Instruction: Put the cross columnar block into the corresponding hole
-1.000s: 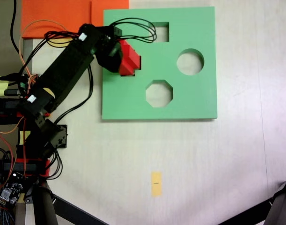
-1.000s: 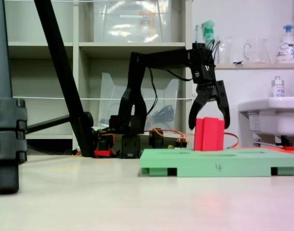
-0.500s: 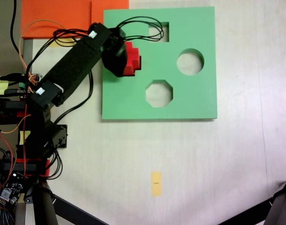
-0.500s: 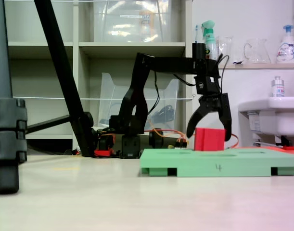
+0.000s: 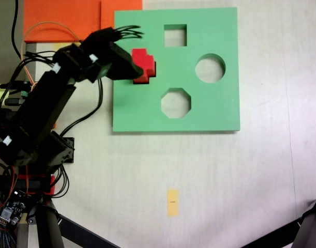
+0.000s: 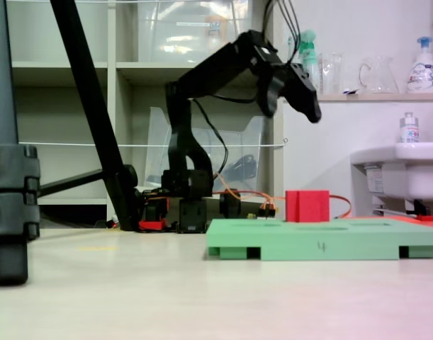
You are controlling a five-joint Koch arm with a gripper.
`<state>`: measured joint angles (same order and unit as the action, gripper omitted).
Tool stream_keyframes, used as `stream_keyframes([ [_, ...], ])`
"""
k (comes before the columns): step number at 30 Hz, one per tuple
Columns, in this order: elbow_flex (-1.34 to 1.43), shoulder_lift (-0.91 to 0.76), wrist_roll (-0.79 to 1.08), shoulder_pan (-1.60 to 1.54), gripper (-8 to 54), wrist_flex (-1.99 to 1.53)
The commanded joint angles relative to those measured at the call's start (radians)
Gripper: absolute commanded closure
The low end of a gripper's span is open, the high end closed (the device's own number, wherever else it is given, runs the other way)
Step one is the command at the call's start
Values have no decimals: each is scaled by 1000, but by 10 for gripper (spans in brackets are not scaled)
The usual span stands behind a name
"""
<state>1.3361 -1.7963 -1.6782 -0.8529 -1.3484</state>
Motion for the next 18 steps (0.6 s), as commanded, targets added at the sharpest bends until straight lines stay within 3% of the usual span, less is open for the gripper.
stream_keyframes([
  [1, 8, -83, 227, 34, -63, -3],
  [4, 31, -118, 667, 126, -9, -2],
  [10, 141, -127, 1313, 408, -9, 5],
  [15, 465, -183, 1646, 655, -10, 273],
  [18, 707, -258, 1715, 699, -9, 488],
])
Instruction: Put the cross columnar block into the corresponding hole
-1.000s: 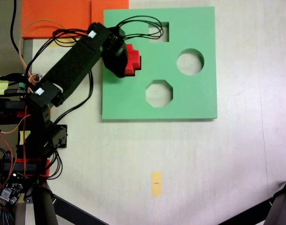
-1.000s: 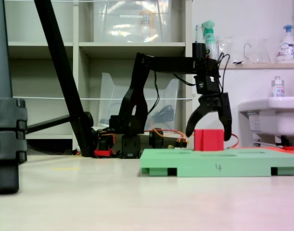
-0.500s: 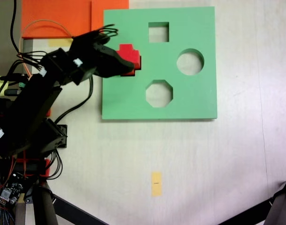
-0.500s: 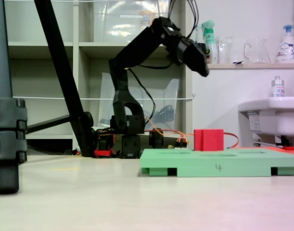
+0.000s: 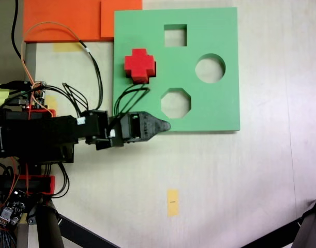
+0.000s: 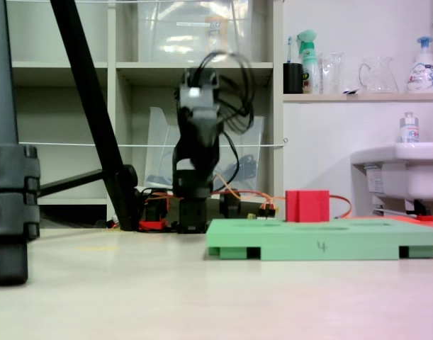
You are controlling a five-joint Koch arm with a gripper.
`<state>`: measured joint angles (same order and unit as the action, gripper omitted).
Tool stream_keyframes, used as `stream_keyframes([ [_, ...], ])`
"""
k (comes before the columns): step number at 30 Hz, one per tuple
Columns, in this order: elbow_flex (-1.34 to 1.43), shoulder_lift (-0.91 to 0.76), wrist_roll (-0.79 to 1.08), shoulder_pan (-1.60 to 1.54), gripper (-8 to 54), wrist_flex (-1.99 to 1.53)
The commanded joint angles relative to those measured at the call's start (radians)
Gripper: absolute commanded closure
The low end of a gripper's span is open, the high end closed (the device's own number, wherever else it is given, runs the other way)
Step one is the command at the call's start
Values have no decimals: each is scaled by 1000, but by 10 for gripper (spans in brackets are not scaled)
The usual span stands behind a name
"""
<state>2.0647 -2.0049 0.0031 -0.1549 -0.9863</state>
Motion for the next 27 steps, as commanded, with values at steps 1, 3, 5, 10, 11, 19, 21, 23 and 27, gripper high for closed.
stream_keyframes([
  [1, 61, -78, 34, 17, -9, 149],
  [3, 213, -155, 34, 25, -9, 215],
  [5, 385, -244, 34, 29, -8, 304],
  [10, 724, -319, 28, 40, -10, 364],
  [11, 769, -319, 28, 40, -10, 374],
  [19, 905, -319, -25, 52, -9, 511],
  [21, 922, -319, -25, 49, -10, 526],
  [23, 923, -319, -23, 49, -11, 532],
  [27, 1057, -318, 9, 69, 44, 1068],
])
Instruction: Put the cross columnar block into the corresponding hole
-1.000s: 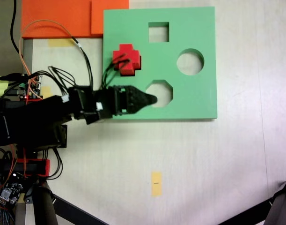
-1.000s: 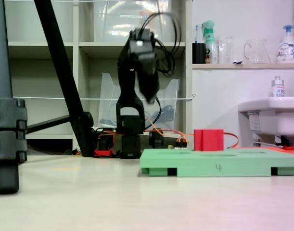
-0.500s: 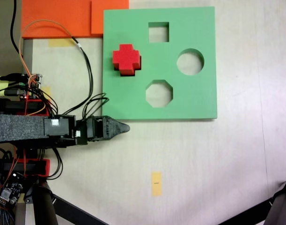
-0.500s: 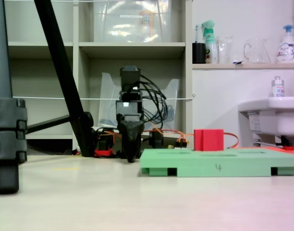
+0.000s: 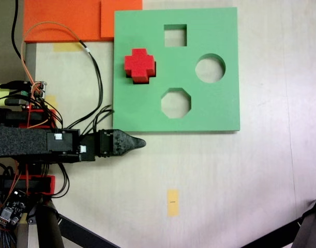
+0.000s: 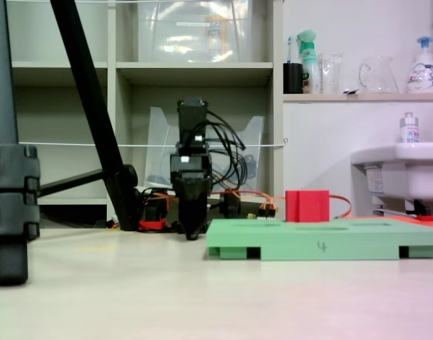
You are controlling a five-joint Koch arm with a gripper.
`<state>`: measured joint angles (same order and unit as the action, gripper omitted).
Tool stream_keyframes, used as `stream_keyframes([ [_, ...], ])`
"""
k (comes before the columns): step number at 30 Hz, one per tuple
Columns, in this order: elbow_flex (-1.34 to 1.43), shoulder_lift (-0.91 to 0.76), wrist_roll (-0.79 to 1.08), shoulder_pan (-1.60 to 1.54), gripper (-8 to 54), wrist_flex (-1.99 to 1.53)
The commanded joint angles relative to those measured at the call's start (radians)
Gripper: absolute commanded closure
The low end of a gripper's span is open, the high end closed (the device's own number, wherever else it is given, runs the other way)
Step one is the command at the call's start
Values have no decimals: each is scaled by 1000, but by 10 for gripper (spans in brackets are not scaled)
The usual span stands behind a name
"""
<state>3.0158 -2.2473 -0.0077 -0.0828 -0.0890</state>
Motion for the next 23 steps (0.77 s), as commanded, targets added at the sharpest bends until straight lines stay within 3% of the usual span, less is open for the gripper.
stream_keyframes([
  [1, 120, -75, 57, 0, 84, 196],
  [7, 127, -75, 51, 5, 130, 80],
  [23, 120, -74, 46, 11, 117, 87],
])
